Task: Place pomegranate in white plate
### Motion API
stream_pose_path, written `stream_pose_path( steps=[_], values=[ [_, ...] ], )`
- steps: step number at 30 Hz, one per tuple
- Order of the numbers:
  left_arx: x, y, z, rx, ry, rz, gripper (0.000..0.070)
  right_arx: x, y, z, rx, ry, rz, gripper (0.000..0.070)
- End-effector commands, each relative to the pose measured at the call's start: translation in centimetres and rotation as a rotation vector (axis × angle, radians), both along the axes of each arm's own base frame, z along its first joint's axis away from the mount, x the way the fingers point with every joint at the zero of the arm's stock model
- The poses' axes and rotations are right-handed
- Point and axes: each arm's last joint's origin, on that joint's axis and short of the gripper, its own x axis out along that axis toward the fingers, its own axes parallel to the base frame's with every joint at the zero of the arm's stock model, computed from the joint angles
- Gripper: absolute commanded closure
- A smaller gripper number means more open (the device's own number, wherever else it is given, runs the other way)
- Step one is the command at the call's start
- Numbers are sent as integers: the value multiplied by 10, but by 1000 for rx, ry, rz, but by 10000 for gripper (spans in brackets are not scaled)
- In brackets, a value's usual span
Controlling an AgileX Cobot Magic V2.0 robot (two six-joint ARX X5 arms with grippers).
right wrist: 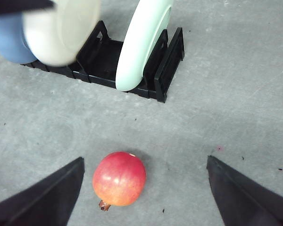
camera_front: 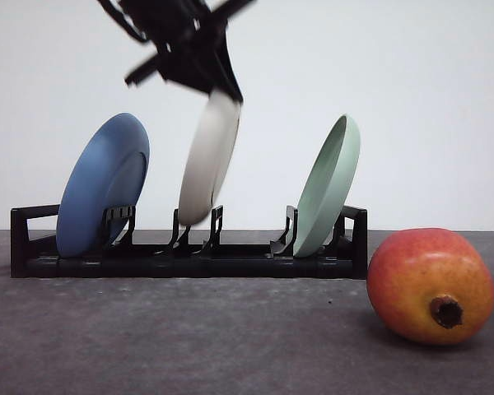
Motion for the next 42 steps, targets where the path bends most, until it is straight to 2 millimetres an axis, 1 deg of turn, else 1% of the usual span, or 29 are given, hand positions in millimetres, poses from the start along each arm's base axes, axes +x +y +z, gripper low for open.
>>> stream_pose_path(
  steps=[1, 8, 13, 17, 20, 23, 26, 31, 34, 38, 42],
  values=[
    [-4, 0, 20, -41, -65, -9, 697, 0, 0, 5, 10, -12, 0, 178],
    [-29, 3, 50, -100, -149, -46, 697, 0, 0, 5, 10, -12, -1, 178],
    [-52, -3, 68, -141, -192, -123, 697, 0, 0, 5, 10, -4, -1, 178],
    [-76, -11, 80, -141, -244, -196, 696, 0, 0, 4, 9, 4, -1, 178],
    [-95, -14, 86, -96, -284, -218, 696, 0, 0, 4, 9, 4, -1, 178],
    [-111, -17, 86, -2, -309, -222, 696, 0, 0, 4, 9, 3, -1, 178],
    [-125, -18, 80, 120, -295, -221, 696, 0, 0, 4, 9, 4, -1, 178],
    [-147, -24, 62, 372, -254, -240, 696, 0, 0, 4, 9, 3, -1, 178],
    [-157, -30, 49, 454, -252, -245, 696, 0, 0, 4, 9, 3, -1, 178],
    [-166, -37, 25, 514, -227, -278, 696, 0, 0, 4, 9, 3, -1, 178],
    [-175, -45, -10, 551, -215, -323, 696, -1, 0, 4, 9, 4, -1, 178]
  ],
)
